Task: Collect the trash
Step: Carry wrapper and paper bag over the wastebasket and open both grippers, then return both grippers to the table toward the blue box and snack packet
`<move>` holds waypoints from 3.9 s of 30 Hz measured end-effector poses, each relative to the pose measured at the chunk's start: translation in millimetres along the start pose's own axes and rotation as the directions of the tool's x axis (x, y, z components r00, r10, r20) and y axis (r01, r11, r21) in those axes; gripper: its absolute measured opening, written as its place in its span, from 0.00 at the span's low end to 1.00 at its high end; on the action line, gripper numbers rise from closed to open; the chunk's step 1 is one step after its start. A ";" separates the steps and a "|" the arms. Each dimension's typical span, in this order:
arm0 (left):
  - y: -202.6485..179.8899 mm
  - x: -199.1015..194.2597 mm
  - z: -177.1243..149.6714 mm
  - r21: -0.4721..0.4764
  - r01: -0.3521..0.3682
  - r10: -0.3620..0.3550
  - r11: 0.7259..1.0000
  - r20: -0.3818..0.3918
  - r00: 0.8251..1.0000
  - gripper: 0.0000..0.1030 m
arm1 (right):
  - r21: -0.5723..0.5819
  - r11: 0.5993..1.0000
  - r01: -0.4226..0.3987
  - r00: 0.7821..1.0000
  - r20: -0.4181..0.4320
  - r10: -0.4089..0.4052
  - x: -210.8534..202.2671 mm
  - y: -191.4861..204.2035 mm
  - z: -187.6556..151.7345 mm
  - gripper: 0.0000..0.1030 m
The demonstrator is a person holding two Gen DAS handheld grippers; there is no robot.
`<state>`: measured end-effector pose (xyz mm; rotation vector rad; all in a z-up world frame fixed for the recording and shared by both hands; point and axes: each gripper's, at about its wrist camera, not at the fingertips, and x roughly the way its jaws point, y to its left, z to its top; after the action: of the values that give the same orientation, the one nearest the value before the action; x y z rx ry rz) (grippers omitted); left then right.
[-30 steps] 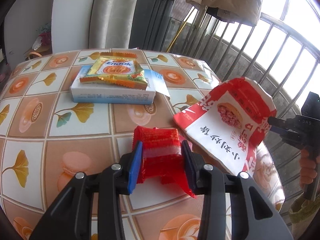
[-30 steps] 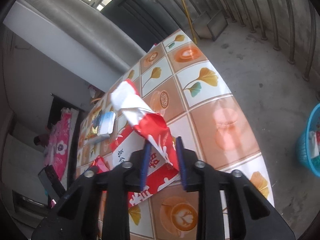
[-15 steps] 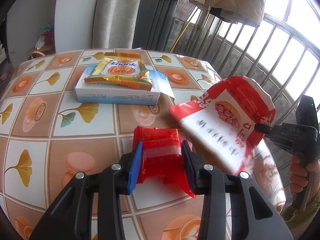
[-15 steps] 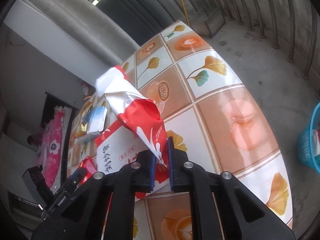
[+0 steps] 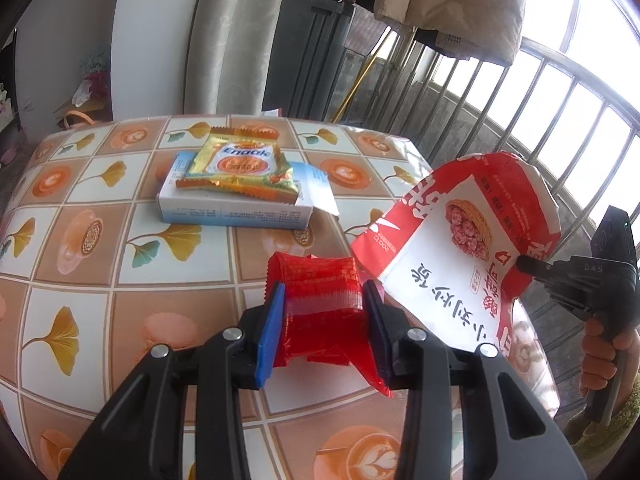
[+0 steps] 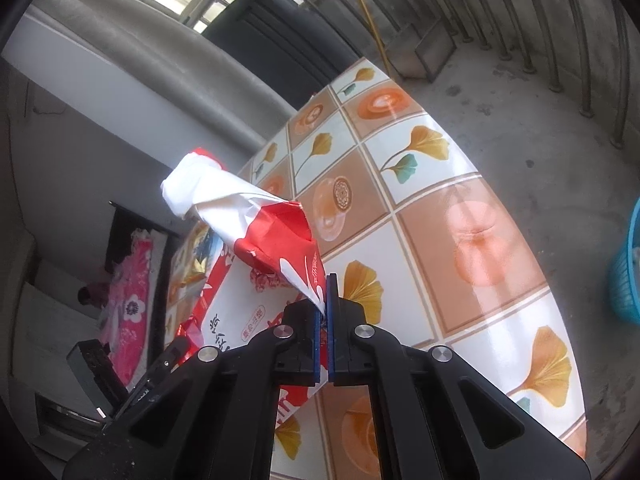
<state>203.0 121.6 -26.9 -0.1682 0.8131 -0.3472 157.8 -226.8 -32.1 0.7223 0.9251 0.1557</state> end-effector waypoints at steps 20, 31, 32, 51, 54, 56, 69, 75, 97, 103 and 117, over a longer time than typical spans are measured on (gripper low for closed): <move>-51.9 -22.6 15.2 0.068 0.076 -0.078 0.995 0.037 0.996 0.37 | 0.093 0.994 -0.049 0.992 0.123 0.037 -62.1 -39.5 -0.8 0.01; -157.2 -13.4 40.3 0.259 0.221 -0.232 0.940 0.013 0.973 0.37 | 0.251 0.968 0.026 0.933 0.340 -0.113 -170.7 -129.2 -19.2 0.01; -172.9 -9.9 42.6 0.286 0.238 -0.249 0.928 0.003 0.968 0.37 | 0.274 0.961 0.033 0.925 0.355 -0.133 -179.6 -140.1 -22.6 0.01; -497.2 185.9 -28.7 0.375 0.589 -0.361 0.716 -0.524 0.772 0.41 | 0.646 0.714 0.272 0.815 0.241 -0.528 -215.3 -358.8 -84.0 0.04; -528.2 226.3 -53.1 0.368 0.570 -0.302 0.735 -0.574 0.761 0.67 | 0.658 0.694 0.292 0.824 0.195 -0.532 -199.3 -389.5 -81.2 0.20; -540.1 249.6 -69.2 0.372 0.509 -0.229 0.776 -0.586 0.777 0.76 | 0.670 0.677 0.304 0.839 0.149 -0.524 -185.9 -412.1 -79.4 0.49; -484.0 212.6 -19.9 0.287 0.483 -0.292 0.827 -0.515 0.806 0.82 | 0.776 0.585 0.236 0.805 0.181 -0.565 -216.0 -417.0 -135.5 0.55; -422.7 159.9 1.3 0.252 0.475 -0.326 0.843 -0.463 0.824 0.82 | 0.724 0.640 0.257 0.789 0.225 -0.572 -227.7 -377.8 -129.9 0.59; -79.1 -18.1 20.7 -0.057 0.183 -0.185 0.981 -0.025 0.982 0.82 | 0.125 0.928 0.352 0.894 0.248 -0.373 -158.3 -135.4 -23.4 0.70; -3.0 -40.4 36.8 -0.185 0.110 -0.097 0.977 0.075 0.992 0.82 | -0.034 0.958 0.286 0.943 0.185 -0.275 -108.8 -65.3 -5.0 0.71; 113.9 -5.2 85.0 -0.378 0.064 -0.020 0.923 0.119 0.993 0.64 | -0.140 0.990 -0.021 0.996 -0.092 0.008 42.1 64.4 31.3 0.69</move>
<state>289.3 230.8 2.5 -0.5672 0.7587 -0.2133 218.9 -176.0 -7.9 0.5946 0.9859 0.2669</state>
